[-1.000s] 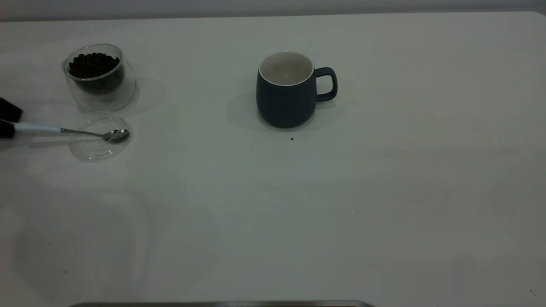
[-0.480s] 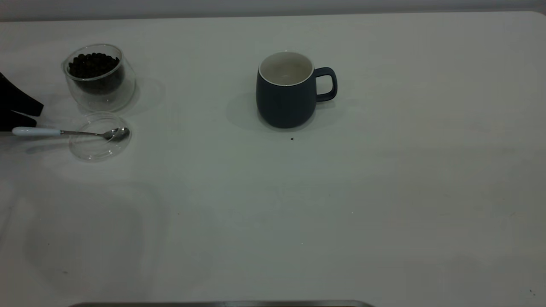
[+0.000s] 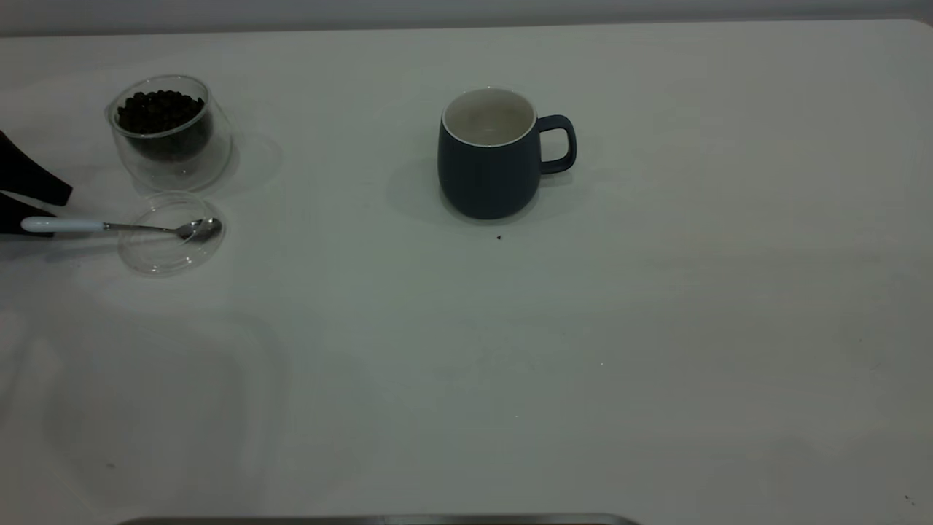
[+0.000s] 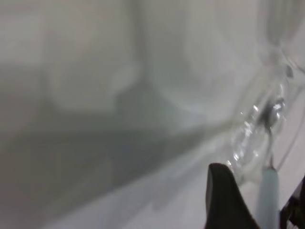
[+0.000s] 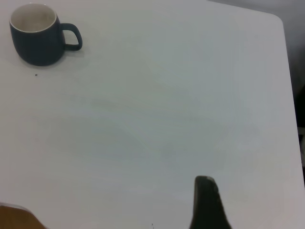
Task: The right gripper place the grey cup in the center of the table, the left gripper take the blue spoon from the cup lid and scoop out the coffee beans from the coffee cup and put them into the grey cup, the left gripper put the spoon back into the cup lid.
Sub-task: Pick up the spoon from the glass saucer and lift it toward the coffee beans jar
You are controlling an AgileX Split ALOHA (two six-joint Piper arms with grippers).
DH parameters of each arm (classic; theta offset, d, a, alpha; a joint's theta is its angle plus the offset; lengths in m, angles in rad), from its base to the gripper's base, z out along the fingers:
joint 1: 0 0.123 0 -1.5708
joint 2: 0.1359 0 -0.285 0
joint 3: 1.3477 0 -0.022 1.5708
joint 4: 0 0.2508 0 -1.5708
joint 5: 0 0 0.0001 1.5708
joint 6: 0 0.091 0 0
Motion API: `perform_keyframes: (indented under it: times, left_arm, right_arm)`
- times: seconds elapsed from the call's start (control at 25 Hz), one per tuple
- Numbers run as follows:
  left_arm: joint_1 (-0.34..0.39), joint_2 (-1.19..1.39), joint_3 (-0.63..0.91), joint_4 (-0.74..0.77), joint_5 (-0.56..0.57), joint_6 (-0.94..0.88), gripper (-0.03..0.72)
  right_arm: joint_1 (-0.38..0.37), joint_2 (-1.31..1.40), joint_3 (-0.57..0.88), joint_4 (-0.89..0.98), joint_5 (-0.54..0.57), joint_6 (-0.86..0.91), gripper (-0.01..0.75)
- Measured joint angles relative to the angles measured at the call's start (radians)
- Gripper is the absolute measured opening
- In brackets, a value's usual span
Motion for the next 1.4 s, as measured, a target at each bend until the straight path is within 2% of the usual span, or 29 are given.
perform_keyframes:
  times: [0.36,0.8,0.92,1.2,1.4]
  left_arm:
    - [-0.022,-0.04,0.117,0.0,0.0,0.113,0.445]
    - [-0.045,-0.04,0.126,-0.094,-0.003,0.201,0.439]
    - [-0.045,-0.04,0.126,-0.103,-0.003,0.202,0.394]
    - [-0.045,-0.04,0.126,-0.105,-0.002,0.202,0.161]
    - [-0.045,-0.04,0.126,-0.129,0.004,0.203,0.137]
  right_arm:
    - [0.0,0.0,0.0,0.0,0.0,0.0,0.459]
    - [0.0,0.0,0.0,0.0,0.0,0.0,0.459]
    - [0.0,0.0,0.0,0.0,0.0,0.0,0.459]
    - [0.0,0.0,0.0,0.0,0.0,0.0,0.459]
    - [0.0,0.0,0.0,0.0,0.0,0.0,0.459]
